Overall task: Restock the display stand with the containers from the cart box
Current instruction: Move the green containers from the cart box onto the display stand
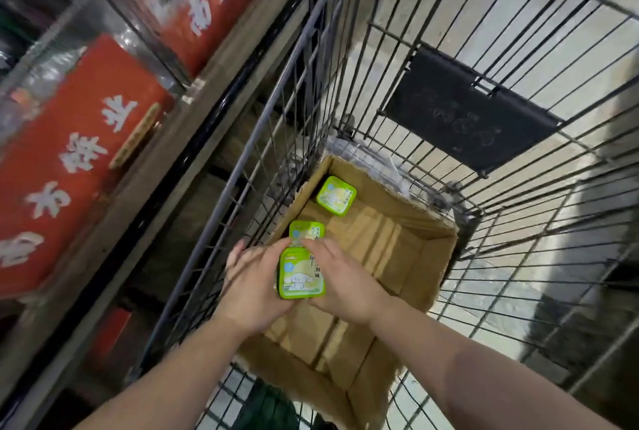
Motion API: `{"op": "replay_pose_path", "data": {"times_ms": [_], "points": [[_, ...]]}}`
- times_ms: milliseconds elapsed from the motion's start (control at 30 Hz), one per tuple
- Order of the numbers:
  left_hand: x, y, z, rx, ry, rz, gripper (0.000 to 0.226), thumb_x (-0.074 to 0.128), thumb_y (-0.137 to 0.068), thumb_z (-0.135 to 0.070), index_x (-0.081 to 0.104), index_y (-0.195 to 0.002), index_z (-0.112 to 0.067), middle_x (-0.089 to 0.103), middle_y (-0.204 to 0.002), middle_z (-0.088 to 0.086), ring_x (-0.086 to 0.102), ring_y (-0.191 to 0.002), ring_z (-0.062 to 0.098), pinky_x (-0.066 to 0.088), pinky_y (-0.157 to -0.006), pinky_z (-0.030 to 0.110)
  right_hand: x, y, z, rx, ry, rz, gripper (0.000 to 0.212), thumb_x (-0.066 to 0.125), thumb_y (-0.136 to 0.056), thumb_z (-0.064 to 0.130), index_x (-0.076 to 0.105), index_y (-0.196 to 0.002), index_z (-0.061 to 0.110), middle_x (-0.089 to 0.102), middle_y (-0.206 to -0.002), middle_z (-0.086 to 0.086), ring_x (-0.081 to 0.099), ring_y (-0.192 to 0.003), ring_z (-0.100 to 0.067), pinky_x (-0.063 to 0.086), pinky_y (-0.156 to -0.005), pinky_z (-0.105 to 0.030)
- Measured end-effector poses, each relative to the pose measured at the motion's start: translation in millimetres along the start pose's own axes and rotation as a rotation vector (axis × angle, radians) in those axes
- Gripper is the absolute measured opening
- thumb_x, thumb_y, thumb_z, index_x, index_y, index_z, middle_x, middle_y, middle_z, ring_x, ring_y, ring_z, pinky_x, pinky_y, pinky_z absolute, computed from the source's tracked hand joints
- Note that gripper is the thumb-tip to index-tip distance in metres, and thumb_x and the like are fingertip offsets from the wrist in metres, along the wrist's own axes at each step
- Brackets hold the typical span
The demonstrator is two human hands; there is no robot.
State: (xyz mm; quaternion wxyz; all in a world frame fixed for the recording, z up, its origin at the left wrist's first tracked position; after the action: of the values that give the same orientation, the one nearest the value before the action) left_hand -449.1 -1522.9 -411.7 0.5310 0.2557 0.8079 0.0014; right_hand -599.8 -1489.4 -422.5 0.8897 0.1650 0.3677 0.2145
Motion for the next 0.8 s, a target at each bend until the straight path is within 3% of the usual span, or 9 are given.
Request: {"op": "replay_pose_path", "data": {"times_ms": [67,267,333,433,567,700,800], "points": [[0,3,3,-0.011,0.021,0.01,0.094,0.066,-0.054,-0.063,0.029,-0.136,-0.036,0.067,-0.112,-0.003,0.057,-0.115,0.018,0.009,-0.112,0.03,4,-3,-1,-0.033,0.018,-0.006,0.086,0.074,-0.075,0.026,0.029,-0.147,0.013,0.038,-0.137,-0.009,0.052,-0.119,-0.034,0.045,-0.098,-0.046],[12,11,9,-0.109,0.125,0.111,0.086,0.068,-0.054,-0.064,0.035,-0.13,-0.039,0.065,-0.114,-0.003,0.056,-0.113,0.018,0.033,-0.099,0.028,11,-5,-5,-0.028,-0.011,0.022,0.091,0.076,-0.074,0.026,0.026,-0.149,0.015,0.037,-0.142,-0.009,0.046,-0.128,-0.029,0.04,-0.105,-0.042],[14,15,11,-0.177,0.173,0.131,0.082,0.07,-0.054,-0.06,0.039,-0.127,-0.039,0.065,-0.11,-0.006,0.055,-0.112,0.016,0.033,-0.098,0.025,14,-5,-13,-0.002,-0.042,0.042,0.1,0.079,-0.072,0.026,0.019,-0.152,0.02,0.033,-0.145,-0.006,0.04,-0.133,-0.025,0.038,-0.108,-0.04],[13,20,15,-0.18,0.145,0.108,0.08,0.073,-0.057,-0.057,0.043,-0.128,-0.036,0.066,-0.111,-0.005,0.056,-0.112,0.021,0.034,-0.099,0.032,14,-5,-42,0.119,-0.062,0.081,0.112,0.082,-0.068,0.022,0.009,-0.153,0.026,0.028,-0.149,-0.002,0.033,-0.137,-0.02,0.031,-0.113,-0.032],[15,20,21,-0.151,0.149,0.092,0.083,0.081,-0.059,-0.052,0.047,-0.132,-0.031,0.061,-0.124,-0.007,0.052,-0.117,0.021,0.031,-0.096,0.026,15,-26,-77,0.261,-0.043,-0.011,0.105,0.079,-0.07,0.019,0.015,-0.152,0.022,0.035,-0.144,-0.007,0.036,-0.136,-0.026,0.032,-0.112,-0.034],[23,20,27,-0.139,0.204,0.059,0.083,0.08,-0.058,-0.054,0.046,-0.13,-0.032,0.06,-0.126,-0.007,0.047,-0.113,0.013,0.028,-0.09,0.016,41,-66,-92,0.318,0.015,-0.028,0.111,0.073,-0.071,0.014,0.0,-0.146,0.046,0.04,-0.138,-0.012,0.041,-0.13,-0.035,0.037,-0.108,-0.044],[31,23,31,-0.123,0.2,0.034,0.087,0.07,-0.053,-0.063,0.04,-0.129,-0.034,0.058,-0.125,-0.009,0.041,-0.112,0.009,0.024,-0.093,0.013,58,-85,-98,0.338,0.022,-0.045,0.104,0.075,-0.074,0.019,0.007,-0.15,0.037,0.039,-0.143,-0.018,0.045,-0.129,-0.036,0.04,-0.106,-0.041]]}}
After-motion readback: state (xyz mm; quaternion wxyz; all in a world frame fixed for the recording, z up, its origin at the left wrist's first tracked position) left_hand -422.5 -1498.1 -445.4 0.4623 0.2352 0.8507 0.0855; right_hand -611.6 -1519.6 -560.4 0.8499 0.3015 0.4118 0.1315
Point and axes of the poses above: each hand's wrist, its own y-axis away from the middle knuckle, its own x-axis out of the palm, z = x × y, the point moved 4 cm from there along -y, towards the middle knuckle
